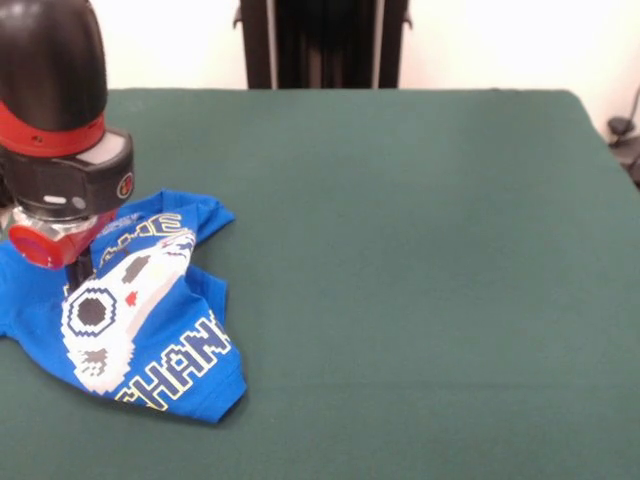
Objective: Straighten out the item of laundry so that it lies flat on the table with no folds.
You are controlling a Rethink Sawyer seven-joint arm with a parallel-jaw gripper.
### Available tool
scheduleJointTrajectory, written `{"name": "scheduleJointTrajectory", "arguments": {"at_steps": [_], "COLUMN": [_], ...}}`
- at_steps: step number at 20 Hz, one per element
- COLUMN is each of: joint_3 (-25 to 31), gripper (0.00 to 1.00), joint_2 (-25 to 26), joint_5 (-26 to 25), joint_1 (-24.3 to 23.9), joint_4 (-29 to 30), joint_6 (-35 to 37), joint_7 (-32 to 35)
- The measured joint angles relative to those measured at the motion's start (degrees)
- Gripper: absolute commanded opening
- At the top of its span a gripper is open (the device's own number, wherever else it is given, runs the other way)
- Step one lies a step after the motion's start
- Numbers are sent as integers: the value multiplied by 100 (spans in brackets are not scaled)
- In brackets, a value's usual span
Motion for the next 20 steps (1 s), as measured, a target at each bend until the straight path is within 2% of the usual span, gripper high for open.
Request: {"name": "scheduleJointTrajectory", "arguments": {"at_steps": [8,20], "joint_3": [1,-104], "gripper": [0,0], "joint_2": [-92,-63], "joint_5": [2,0], "joint_1": [109,214], "joint_4": [249,290], "joint_6": [-250,-450], "joint_7": [0,0]}}
